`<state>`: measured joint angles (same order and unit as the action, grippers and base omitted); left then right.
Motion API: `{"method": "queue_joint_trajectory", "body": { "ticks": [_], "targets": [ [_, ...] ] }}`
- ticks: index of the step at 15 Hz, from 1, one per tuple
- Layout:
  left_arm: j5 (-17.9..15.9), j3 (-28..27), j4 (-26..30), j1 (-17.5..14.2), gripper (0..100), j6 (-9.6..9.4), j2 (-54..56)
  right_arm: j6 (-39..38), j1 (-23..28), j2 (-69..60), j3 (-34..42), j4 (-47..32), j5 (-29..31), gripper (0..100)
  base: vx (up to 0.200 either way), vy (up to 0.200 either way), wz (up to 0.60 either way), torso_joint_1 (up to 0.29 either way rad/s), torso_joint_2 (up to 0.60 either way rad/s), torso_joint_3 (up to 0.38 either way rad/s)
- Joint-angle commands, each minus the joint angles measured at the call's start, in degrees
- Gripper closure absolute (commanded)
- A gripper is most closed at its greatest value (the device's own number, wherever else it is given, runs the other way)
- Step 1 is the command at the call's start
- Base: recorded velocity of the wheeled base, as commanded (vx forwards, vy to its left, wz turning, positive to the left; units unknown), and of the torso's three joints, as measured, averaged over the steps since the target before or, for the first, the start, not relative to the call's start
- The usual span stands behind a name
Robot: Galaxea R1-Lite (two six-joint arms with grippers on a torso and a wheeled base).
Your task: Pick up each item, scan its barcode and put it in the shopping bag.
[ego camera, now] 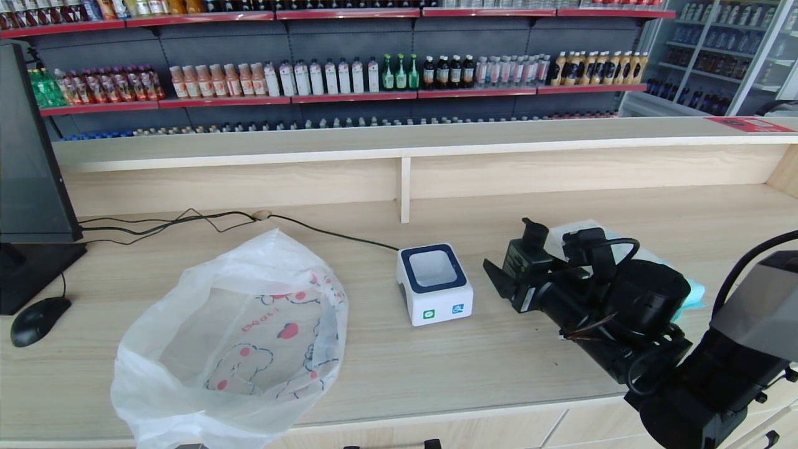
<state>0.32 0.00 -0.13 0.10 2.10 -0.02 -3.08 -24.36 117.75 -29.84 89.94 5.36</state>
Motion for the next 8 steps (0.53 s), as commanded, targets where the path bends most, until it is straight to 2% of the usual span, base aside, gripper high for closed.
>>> {"method": "queue_joint_trajectory", "body": {
  "ticks": [1, 6, 7, 8],
  "targets": [
    [0.0, 0.0, -0.1, 0.0, 0, 0.01, 0.0, -0.1, 0.0, 0.6, 0.0, 0.1, 0.0, 0, 0.0, 0.0, 0.0, 0.0, 0.0, 0.0],
    [0.0, 0.0, -0.2, -0.1, 0, 0.1, 0.0, -0.1, 0.0, 0.9, -0.1, 0.1, 0.0, 0, 0.0, 0.0, 0.0, 0.0, 0.0, 0.0],
    [0.0, 0.0, -0.3, 0.0, 0, 0.1, 0.0, -0.1, 0.0, 0.9, -0.4, 0.1, 0.0, 100, 0.0, 0.0, 0.0, 0.0, 0.0, 0.0],
    [0.0, 0.0, -0.2, 0.0, 0, 0.1, 0.0, -0.1, -0.1, 0.8, -0.1, 0.1, 0.0, 100, 0.0, 0.0, 0.0, 0.0, 0.0, 0.0]
  ]
}}
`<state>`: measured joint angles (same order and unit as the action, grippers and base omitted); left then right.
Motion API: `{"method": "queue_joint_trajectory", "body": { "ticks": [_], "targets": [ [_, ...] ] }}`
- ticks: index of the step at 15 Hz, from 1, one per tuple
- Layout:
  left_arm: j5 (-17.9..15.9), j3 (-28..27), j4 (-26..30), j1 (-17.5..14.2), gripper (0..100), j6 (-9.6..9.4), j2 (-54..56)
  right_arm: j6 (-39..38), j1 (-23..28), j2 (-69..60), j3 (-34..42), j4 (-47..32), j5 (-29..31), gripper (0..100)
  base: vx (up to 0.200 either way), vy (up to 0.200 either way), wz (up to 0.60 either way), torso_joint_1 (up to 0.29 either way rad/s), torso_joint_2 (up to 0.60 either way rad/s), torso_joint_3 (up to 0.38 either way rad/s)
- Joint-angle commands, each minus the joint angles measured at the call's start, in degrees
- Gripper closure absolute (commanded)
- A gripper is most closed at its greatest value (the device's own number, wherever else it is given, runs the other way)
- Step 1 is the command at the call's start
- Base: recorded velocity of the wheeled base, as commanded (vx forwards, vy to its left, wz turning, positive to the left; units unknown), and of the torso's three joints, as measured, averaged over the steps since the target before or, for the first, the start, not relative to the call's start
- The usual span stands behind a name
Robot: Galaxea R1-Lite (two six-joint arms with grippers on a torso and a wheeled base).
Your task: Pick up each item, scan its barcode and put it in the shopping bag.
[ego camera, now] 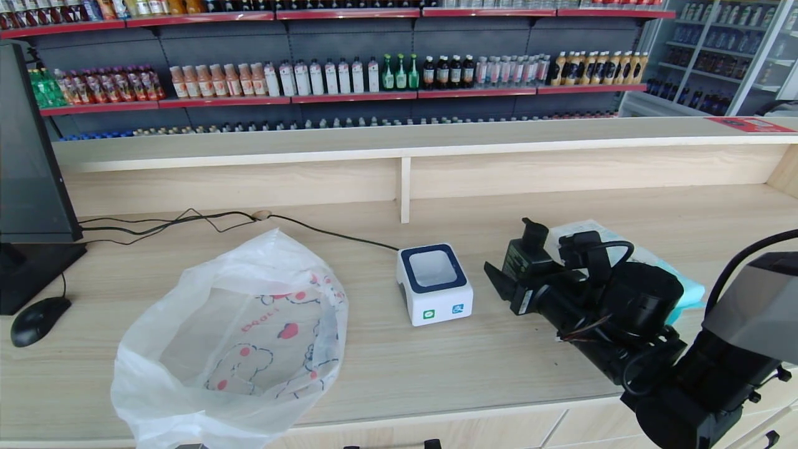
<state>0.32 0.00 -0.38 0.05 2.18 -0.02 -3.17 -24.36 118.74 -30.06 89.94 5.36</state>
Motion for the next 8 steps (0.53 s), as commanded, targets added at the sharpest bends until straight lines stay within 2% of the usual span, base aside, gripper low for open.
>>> {"method": "queue_joint_trajectory", "body": {
  "ticks": [1, 8],
  "targets": [
    [0.0, 0.0, -0.1, 0.0, 0, 0.02, 0.0, 0.0, -0.2, -0.2, 0.1, 0.1, 0.0, 100, 0.0, 0.0, 0.0, 0.0, 0.0, 0.0],
    [0.0, 0.0, -0.1, 0.0, 0, 0.02, 0.0, -0.3, -0.1, -0.6, -0.3, 0.1, 0.0, 100, 0.0, 0.0, 0.0, 0.0, 0.0, 0.0]
  ]
}}
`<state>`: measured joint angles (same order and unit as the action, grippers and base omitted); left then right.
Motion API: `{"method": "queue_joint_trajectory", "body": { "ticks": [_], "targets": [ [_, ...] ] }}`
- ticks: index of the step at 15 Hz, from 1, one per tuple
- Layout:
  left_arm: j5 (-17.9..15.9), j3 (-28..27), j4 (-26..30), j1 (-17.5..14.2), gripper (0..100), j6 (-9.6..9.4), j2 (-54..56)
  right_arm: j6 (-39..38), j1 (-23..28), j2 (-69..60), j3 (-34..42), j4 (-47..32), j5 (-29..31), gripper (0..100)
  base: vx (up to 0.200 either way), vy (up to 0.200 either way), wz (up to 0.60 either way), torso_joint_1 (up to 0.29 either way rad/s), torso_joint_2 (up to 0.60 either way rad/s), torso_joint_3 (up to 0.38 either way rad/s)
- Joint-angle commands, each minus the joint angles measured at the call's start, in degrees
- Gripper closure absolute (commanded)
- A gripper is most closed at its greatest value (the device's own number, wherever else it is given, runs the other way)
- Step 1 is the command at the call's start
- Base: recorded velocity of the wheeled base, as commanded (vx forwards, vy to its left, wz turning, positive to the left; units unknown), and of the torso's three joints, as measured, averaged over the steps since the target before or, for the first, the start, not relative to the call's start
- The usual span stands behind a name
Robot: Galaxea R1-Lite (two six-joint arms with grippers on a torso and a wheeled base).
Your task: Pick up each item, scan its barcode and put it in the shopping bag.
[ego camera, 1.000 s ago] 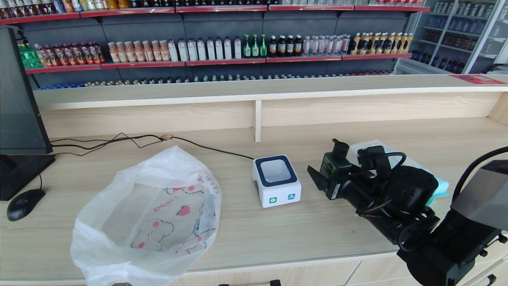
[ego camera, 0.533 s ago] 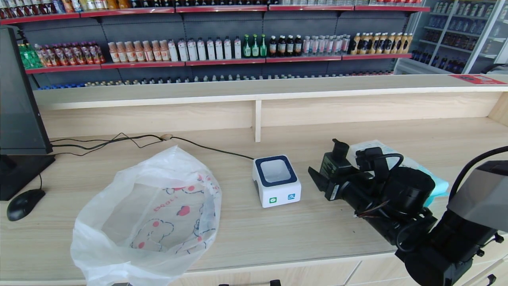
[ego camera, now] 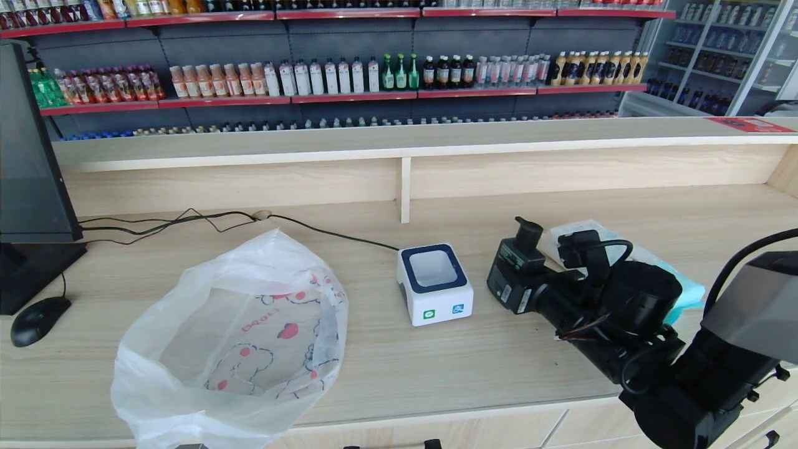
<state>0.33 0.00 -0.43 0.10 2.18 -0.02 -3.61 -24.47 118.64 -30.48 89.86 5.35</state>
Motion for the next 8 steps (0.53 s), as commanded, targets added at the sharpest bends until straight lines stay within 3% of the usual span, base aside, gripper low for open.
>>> {"method": "queue_joint_trajectory", "body": {
  "ticks": [1, 8],
  "targets": [
    [0.0, 0.0, 0.0, 0.0, 0, 0.02, 0.0, 0.0, 0.0, -0.9, 0.1, 0.1, 0.0, 100, 0.0, 0.0, 0.0, 0.0, 0.0, 0.0],
    [0.0, 0.0, 0.0, 0.0, 0, 0.02, 0.0, 0.0, -0.7, -8.8, 2.9, 0.1, 0.0, 100, 0.0, 0.0, 0.0, 0.0, 0.0, 0.0]
  ]
}}
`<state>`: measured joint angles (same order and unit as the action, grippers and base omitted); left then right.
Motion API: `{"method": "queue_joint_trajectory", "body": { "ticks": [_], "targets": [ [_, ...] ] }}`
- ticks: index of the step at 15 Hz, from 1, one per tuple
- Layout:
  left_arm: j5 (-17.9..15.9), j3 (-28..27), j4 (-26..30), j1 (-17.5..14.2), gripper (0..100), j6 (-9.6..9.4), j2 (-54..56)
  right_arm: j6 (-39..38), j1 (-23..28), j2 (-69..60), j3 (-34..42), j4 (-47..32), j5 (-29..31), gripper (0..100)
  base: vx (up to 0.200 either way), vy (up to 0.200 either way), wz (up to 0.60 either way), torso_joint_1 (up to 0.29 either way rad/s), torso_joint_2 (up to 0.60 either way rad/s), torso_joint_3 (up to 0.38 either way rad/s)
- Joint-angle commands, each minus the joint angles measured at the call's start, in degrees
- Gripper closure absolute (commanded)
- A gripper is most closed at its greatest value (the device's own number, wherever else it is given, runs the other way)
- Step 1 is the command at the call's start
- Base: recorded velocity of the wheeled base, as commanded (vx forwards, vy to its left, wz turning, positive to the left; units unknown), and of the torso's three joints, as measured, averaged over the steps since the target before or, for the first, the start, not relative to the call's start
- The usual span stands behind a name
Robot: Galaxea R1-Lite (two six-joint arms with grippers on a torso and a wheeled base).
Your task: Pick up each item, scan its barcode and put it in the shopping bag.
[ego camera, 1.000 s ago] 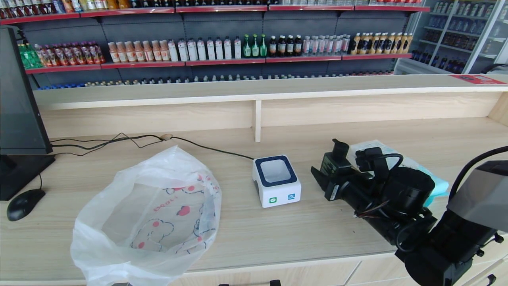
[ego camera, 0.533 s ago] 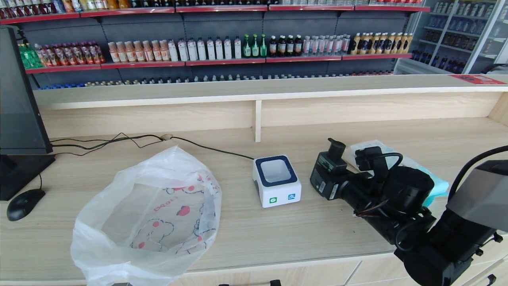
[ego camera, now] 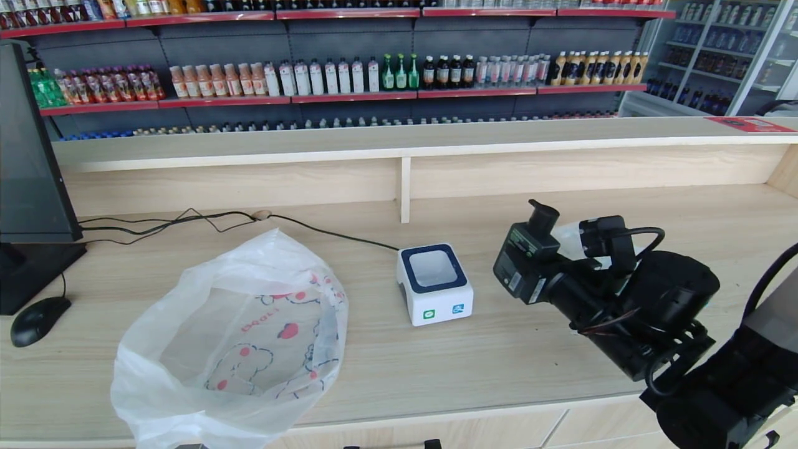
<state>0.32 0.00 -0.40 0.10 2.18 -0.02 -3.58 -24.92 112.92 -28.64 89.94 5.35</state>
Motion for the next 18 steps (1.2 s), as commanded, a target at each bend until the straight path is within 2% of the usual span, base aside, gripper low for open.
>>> {"method": "queue_joint_trajectory", "body": {
  "ticks": [1, 9, 11, 13, 18],
  "targets": [
    [0.0, 0.0, 0.0, 0.0, 0, 0.02, 0.0, 0.0, -0.2, -5.0, 2.1, 0.1, 0.0, 100, 0.0, 0.0, 0.0, 0.0, 0.0, 0.0],
    [0.0, 0.0, 0.1, 0.0, 0, -0.07, 0.0, 0.7, -4.2, -14.8, 8.0, 0.1, 0.0, 100, 0.0, 0.0, 0.0, 0.0, 0.0, 0.0],
    [0.0, 0.0, 0.1, -0.1, 0, -0.07, 0.0, 0.8, -6.5, -16.2, 7.6, 0.1, 0.0, 100, 0.0, 0.0, 0.0, 0.0, 0.0, 0.0],
    [0.0, 0.0, 0.3, 0.0, 0, -0.34, 0.0, 0.2, -11.8, -17.9, 5.6, 0.1, 0.0, 100, 0.0, 0.0, 0.0, 0.0, 0.0, 0.0],
    [0.0, 0.0, 0.3, 0.0, 0, -0.25, 0.0, -3.3, -17.6, -20.1, -0.3, 0.1, -0.4, 100, 0.0, 0.0, 0.0, 0.0, 0.0, 0.0]
  ]
}}
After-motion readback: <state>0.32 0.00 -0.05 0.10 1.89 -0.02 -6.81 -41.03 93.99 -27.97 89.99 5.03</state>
